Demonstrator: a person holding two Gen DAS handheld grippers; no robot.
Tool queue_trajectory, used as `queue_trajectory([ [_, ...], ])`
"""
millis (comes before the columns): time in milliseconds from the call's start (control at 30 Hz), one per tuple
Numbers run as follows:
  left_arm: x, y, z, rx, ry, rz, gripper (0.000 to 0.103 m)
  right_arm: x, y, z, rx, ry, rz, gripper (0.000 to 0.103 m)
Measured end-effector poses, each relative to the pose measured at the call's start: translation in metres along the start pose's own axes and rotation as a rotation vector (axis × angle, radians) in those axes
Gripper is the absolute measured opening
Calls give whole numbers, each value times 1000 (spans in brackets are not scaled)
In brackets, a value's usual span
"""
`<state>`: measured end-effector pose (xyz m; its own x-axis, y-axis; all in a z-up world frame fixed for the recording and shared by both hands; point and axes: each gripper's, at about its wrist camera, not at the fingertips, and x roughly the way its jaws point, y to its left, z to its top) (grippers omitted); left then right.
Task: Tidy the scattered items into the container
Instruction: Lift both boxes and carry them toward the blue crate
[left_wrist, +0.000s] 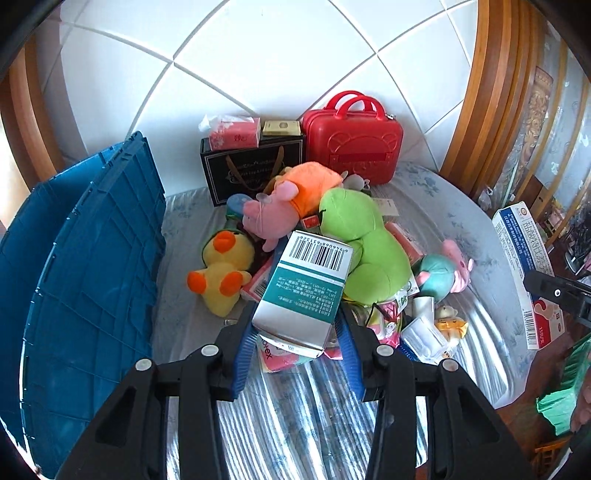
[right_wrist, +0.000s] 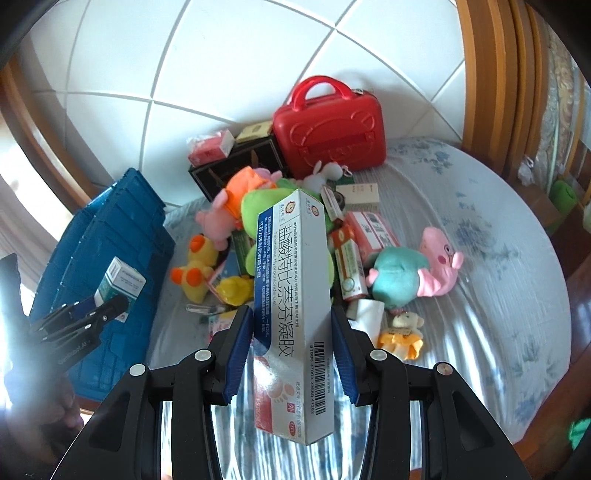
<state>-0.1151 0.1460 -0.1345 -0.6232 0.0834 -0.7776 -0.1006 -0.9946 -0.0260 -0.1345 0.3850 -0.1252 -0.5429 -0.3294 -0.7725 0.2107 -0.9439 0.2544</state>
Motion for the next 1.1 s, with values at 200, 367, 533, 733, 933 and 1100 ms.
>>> queue_trajectory([
  [200,-26,3,10,-1,-36,6,41,-20,7,8,-25,-31,3,41],
  [367,-45,12,16,-10,-70,7,42,-32,11,10,-25,-43,6,41],
  [533,-59,23,21,-26,-93,2,42,-41,21,13,-34,-56,15,41],
  [733,-69,36,25,-27,-109,-3,42,-47,37,17,-37,-79,31,41],
  [933,-77,52,29,-33,-126,-12,42,-47,57,21,-47,-85,38,41],
  [1100,-83,71,32,-46,-147,-13,42,-43,76,24,-59,-86,41,41],
])
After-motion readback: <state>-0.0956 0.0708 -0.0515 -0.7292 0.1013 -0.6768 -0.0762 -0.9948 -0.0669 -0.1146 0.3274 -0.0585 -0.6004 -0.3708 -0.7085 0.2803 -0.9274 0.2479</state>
